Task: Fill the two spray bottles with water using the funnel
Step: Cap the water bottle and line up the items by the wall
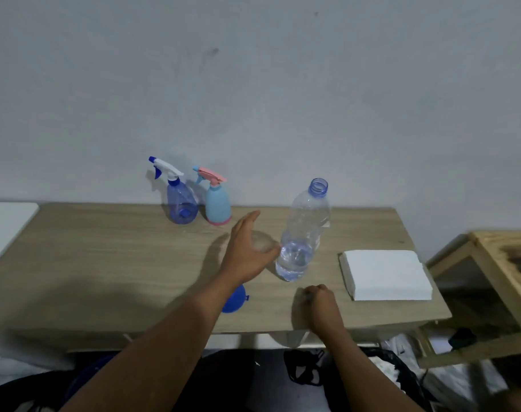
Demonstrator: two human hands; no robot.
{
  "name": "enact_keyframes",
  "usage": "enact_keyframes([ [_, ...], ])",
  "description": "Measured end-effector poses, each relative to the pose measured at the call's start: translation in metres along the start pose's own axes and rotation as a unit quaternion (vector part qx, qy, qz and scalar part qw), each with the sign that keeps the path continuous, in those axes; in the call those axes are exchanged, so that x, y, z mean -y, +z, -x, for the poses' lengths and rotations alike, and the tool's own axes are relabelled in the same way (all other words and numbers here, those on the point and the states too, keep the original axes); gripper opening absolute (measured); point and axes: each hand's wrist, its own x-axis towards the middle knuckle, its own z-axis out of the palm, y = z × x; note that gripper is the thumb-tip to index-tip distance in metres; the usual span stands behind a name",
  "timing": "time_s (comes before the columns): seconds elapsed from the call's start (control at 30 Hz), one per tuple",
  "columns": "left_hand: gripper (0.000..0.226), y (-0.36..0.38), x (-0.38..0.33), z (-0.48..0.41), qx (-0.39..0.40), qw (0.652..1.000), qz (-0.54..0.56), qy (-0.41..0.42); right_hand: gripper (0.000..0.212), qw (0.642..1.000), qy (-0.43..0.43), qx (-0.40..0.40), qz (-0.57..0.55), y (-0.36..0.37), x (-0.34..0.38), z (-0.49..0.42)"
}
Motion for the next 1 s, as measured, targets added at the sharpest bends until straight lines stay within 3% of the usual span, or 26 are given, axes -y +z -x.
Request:
enact_keyframes([
  [0.23, 0.103, 0.034, -0.066, -0.016, -0.03, 0.997, 0.021, 0.067, 0.023, 0.963, 0.007, -0.164, -0.215, -0.106, 0.026, -0.013],
  [0.43, 0.09, 0.048, -0.081, -0.019, -0.053, 0.996, 0.049, 0.059, 0.02, 0.91, -0.165, -0.188, -0.33, -0.207, 0.095, -0.025],
  [0.53, 0.09, 0.049, -0.081, -0.017, -0.054, 0.996, 0.049, 0.045, 0.022, 0.909, -0.251, -0.149, -0.297, -0.23, 0.119, -0.022],
  [0.7, 0.097, 0.048, -0.085, -0.015, -0.047, 0.997, 0.053, 0.03, 0.022, 0.917, -0.373, -0.105, -0.097, -0.246, 0.132, -0.018],
  [1.0, 0.09, 0.048, -0.09, -0.014, -0.053, 0.997, 0.045, 0.016, 0.032, 0.928, -0.373, -0.014, 0.009, -0.264, 0.139, -0.023],
])
